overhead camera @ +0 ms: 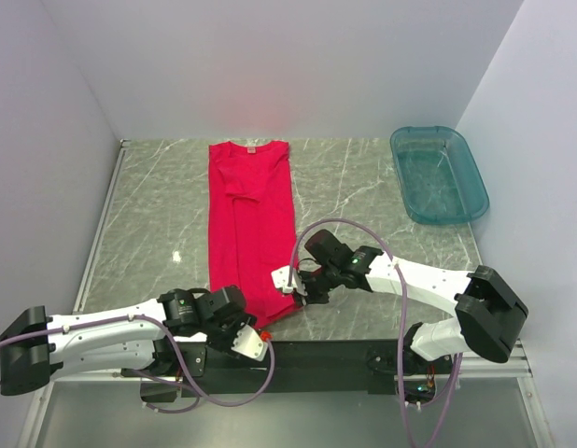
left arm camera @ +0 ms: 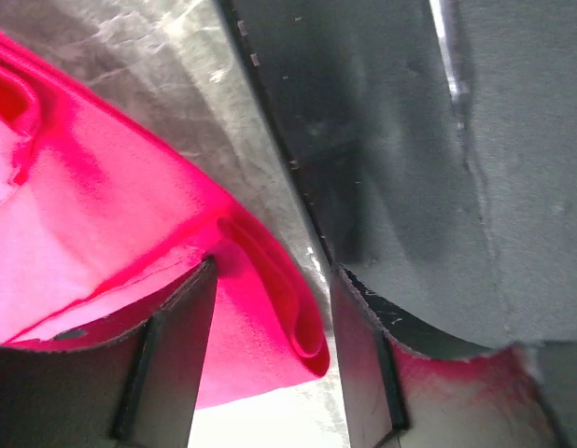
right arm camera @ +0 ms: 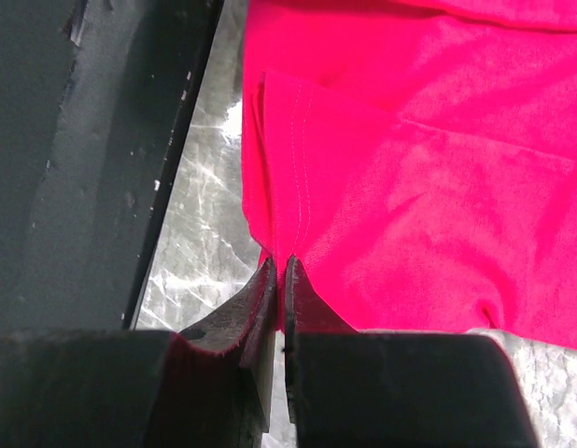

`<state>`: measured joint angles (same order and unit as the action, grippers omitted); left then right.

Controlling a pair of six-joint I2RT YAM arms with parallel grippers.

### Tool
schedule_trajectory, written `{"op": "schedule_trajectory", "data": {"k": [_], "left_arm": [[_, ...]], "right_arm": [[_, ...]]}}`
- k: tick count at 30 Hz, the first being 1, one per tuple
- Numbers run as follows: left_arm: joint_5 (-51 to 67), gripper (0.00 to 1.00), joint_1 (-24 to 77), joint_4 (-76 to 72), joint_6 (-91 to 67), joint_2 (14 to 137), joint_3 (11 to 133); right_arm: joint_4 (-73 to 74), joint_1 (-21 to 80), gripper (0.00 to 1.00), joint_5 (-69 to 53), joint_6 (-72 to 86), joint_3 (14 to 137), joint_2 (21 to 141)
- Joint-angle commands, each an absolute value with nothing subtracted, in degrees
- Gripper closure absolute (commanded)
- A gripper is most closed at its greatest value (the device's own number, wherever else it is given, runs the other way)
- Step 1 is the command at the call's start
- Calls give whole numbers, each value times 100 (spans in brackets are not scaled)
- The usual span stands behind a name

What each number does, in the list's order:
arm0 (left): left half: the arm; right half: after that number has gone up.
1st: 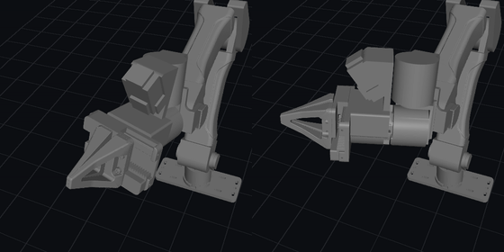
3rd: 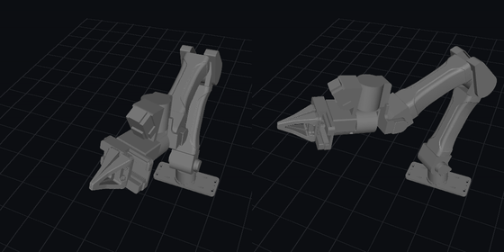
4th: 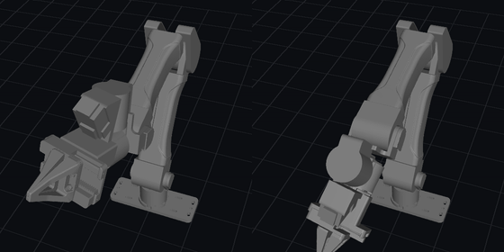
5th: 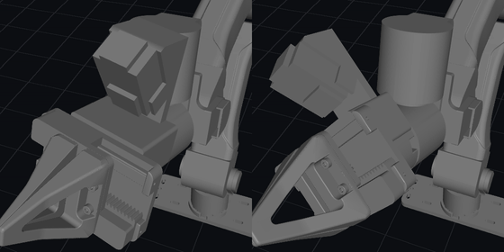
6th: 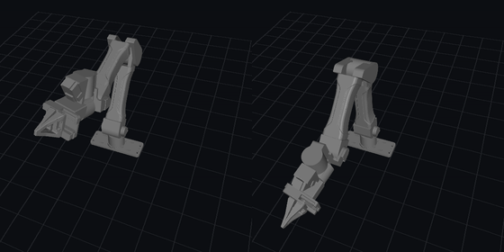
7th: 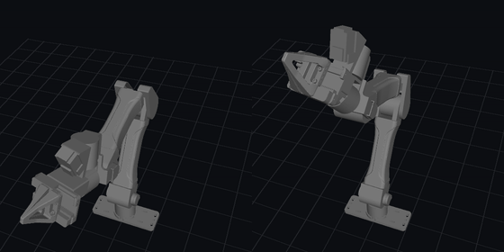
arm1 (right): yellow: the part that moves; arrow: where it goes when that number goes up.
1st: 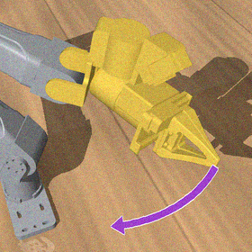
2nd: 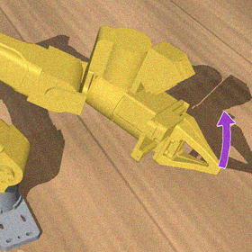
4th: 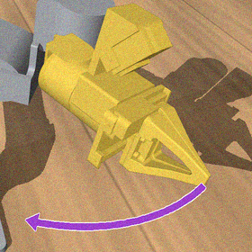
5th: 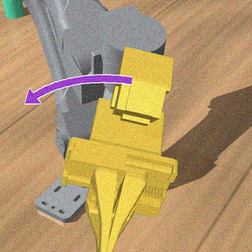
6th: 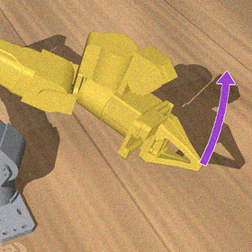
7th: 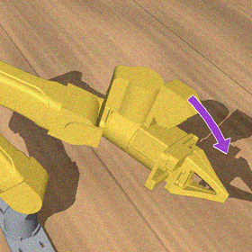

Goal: Fold and stack the t-shirts
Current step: Fold the tshirt

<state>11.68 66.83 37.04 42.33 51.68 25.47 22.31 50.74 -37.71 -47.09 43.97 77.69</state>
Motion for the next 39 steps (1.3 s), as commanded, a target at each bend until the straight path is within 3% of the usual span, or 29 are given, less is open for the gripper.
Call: {"op": "schedule_trajectory", "data": {"k": [1,9,17,18,20,22,33,39], "left_arm": [[941,43,6741,3420,4044,5203,2470],[668,47,6767,3085,4025,5326,2259],[580,62,6820,2953,3999,5423,2188],[580,66,6820,2953,4008,5423,2188],[554,88,6829,2953,3990,5440,2188],[545,99,6829,2953,3990,5449,2197],[668,100,6803,3664,4332,4967,2592],[949,100,6206,3946,4797,4184,2926]], "right_arm": [[2276,4984,100,-4043,-4588,4667,7559],[2294,4957,100,-4201,-4553,4684,7497],[2294,4957,100,-4271,-4535,4667,7435],[2285,4948,100,-4280,-4535,4667,7427],[2303,4948,100,-4289,-4535,4676,7427],[2311,4957,100,-4298,-4526,4658,7400],[2373,4825,100,-3956,-4412,4790,7462],[3119,4667,100,-3779,-4710,5343,7989]]}}
